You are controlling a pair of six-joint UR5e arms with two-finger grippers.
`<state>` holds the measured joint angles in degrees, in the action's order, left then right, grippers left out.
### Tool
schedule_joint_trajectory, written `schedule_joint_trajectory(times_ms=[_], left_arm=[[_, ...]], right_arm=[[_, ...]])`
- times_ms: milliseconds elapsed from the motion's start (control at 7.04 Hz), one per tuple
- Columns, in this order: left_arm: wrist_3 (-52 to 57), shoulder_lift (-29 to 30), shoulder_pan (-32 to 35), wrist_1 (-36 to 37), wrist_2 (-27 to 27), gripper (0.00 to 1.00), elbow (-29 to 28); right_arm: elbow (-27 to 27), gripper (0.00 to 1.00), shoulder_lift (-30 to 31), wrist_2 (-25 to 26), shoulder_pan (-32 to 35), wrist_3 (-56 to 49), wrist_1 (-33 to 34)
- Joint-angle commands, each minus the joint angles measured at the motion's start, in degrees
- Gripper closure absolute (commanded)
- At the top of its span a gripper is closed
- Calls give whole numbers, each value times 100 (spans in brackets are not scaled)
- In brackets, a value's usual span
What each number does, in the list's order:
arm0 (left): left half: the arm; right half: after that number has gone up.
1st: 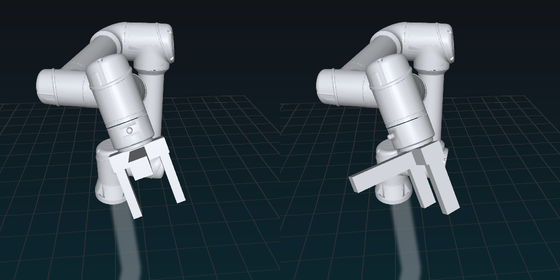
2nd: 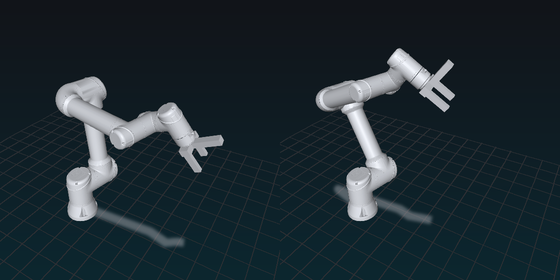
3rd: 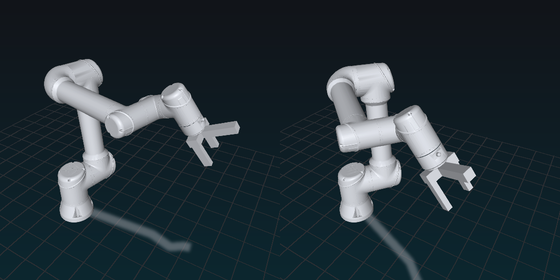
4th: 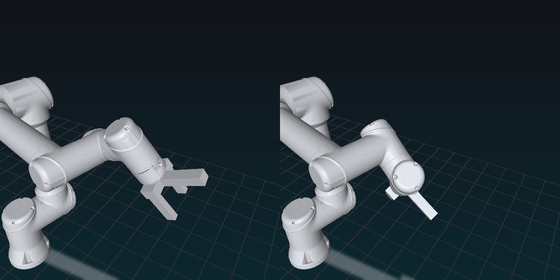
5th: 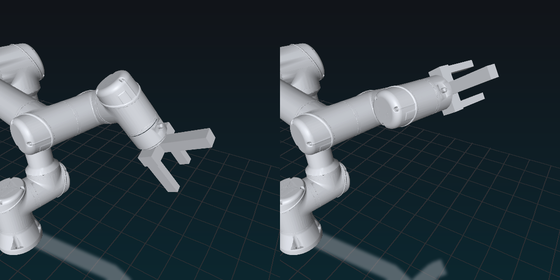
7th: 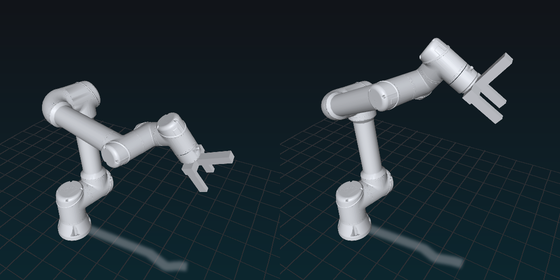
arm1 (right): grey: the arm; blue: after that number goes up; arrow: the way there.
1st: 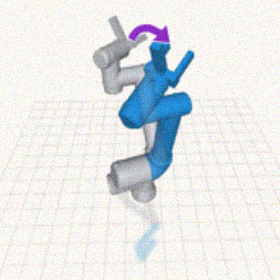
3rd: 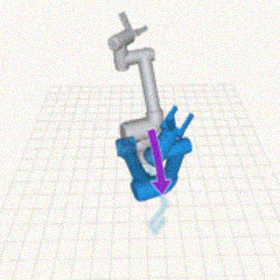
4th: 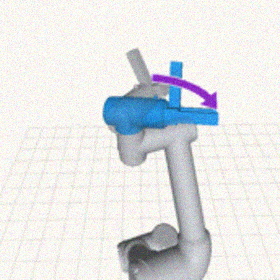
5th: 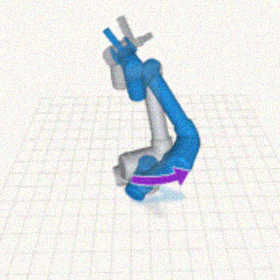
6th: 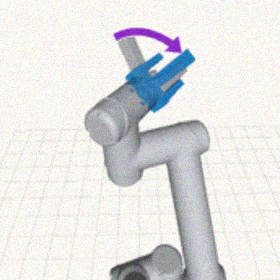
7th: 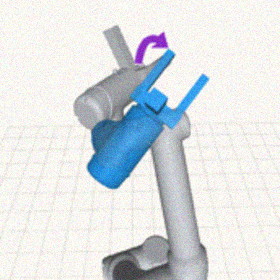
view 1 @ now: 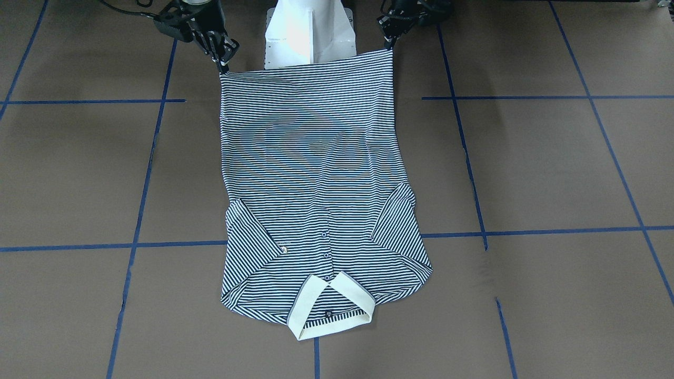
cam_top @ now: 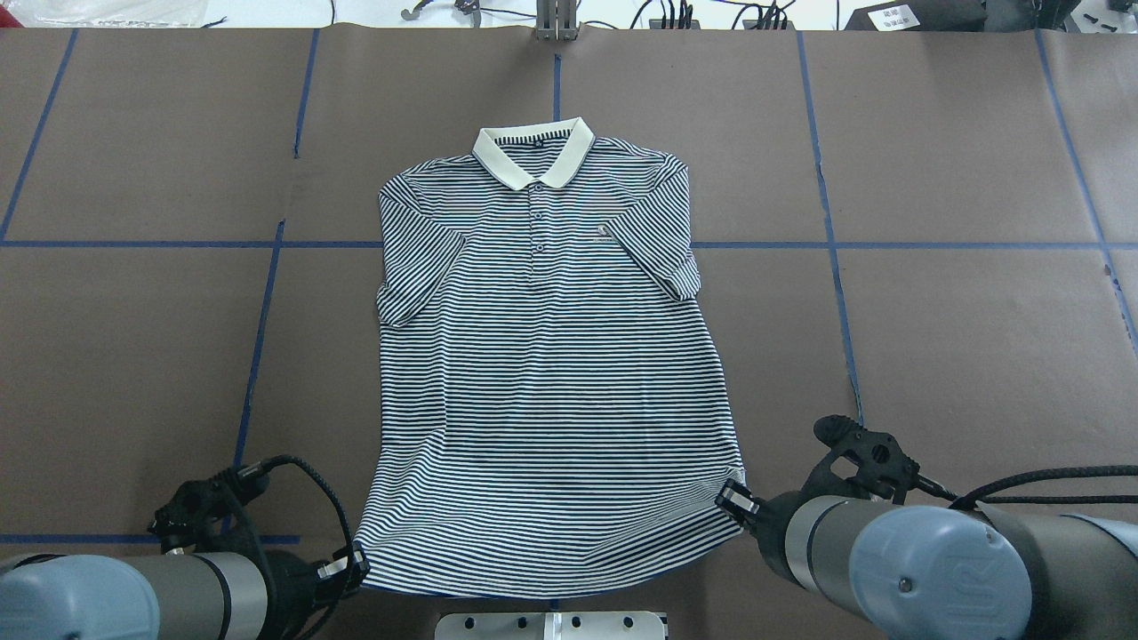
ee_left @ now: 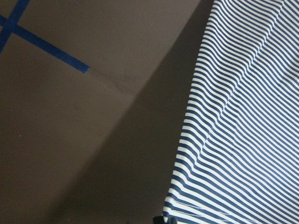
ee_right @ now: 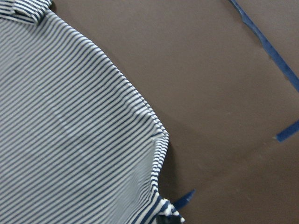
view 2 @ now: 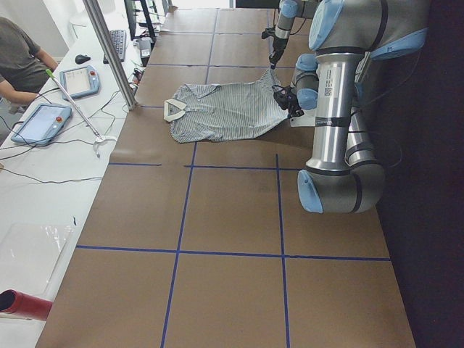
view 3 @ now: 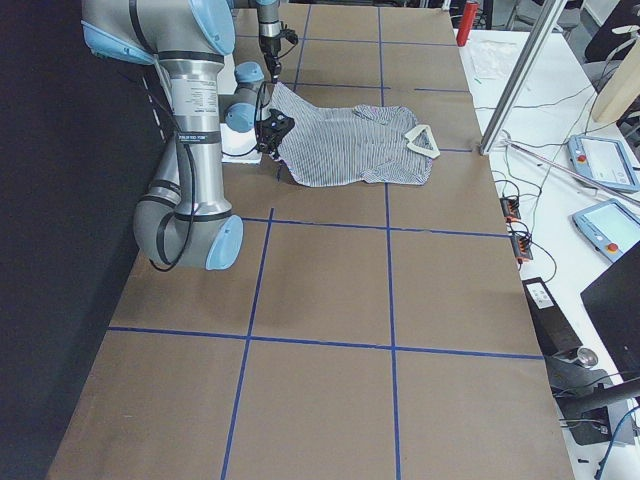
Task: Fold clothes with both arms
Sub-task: 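Grasp both near hem corners and fold them toward the collar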
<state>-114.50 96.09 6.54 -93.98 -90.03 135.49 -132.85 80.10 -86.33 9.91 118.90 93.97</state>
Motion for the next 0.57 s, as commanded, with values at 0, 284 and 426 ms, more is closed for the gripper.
schedule_joint_trajectory(times_ms=[0, 284, 426], left_arm=[[1154, 504, 1098, 64, 3, 100, -441], [1963, 1373, 1996, 11, 3, 100, -1651], [2219, 1708, 2322, -128, 3, 100, -2275]], right_arm=[[581, 100, -790, -85, 1008, -635, 8], [1818, 100, -1642, -454, 1948, -1410, -54], [2294, 100, -1864, -603, 2301, -1796, -63]])
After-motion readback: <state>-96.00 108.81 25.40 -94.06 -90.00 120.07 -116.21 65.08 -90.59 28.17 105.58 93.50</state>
